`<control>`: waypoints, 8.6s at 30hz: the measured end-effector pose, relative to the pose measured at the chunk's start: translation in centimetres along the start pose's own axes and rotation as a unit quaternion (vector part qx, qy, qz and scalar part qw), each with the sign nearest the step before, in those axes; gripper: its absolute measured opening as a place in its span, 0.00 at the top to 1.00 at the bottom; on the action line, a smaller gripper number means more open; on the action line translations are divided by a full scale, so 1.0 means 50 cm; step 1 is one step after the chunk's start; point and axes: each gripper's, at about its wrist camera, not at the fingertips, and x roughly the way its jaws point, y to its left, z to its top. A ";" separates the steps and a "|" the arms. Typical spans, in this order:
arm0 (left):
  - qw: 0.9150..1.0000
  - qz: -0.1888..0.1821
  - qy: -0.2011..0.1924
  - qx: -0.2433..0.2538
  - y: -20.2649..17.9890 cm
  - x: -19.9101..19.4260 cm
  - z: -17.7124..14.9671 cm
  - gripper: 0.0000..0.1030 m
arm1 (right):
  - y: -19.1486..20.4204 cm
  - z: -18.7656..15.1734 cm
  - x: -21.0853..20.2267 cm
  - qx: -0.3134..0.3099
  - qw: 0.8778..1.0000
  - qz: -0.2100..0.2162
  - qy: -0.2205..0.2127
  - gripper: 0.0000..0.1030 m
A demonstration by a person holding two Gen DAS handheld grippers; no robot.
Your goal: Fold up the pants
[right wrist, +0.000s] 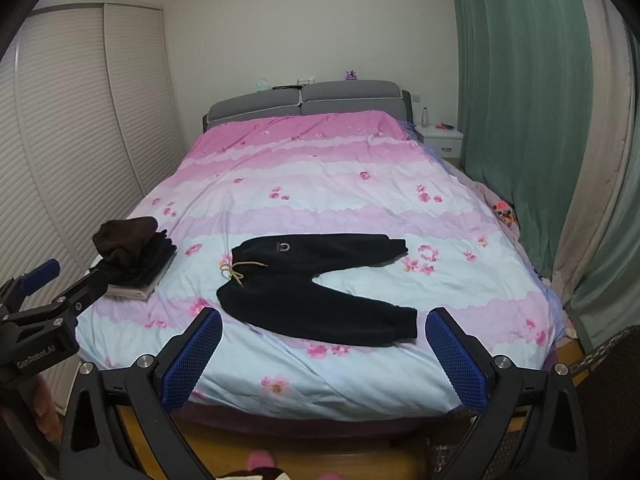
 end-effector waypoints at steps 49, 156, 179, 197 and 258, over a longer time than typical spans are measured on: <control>1.000 0.000 -0.014 -0.001 0.008 -0.006 0.011 0.00 | -0.003 0.011 -0.001 0.001 1.000 0.003 -0.002 0.00; 0.898 -0.080 0.370 -0.225 0.146 0.780 -0.116 0.40 | -0.179 0.115 0.787 0.239 0.930 0.127 0.248 0.81; 0.873 -0.108 0.420 -0.225 0.159 0.907 -0.250 0.34 | -0.222 -0.291 0.824 0.424 0.853 0.059 0.298 0.27; 0.886 -0.088 0.398 -0.219 0.141 0.875 -0.163 0.81 | -0.257 -0.207 0.843 0.398 0.866 0.055 0.297 0.86; 0.888 -0.143 0.371 0.232 -0.050 1.304 0.150 0.25 | -0.341 0.176 1.058 0.244 0.935 -0.029 0.255 0.36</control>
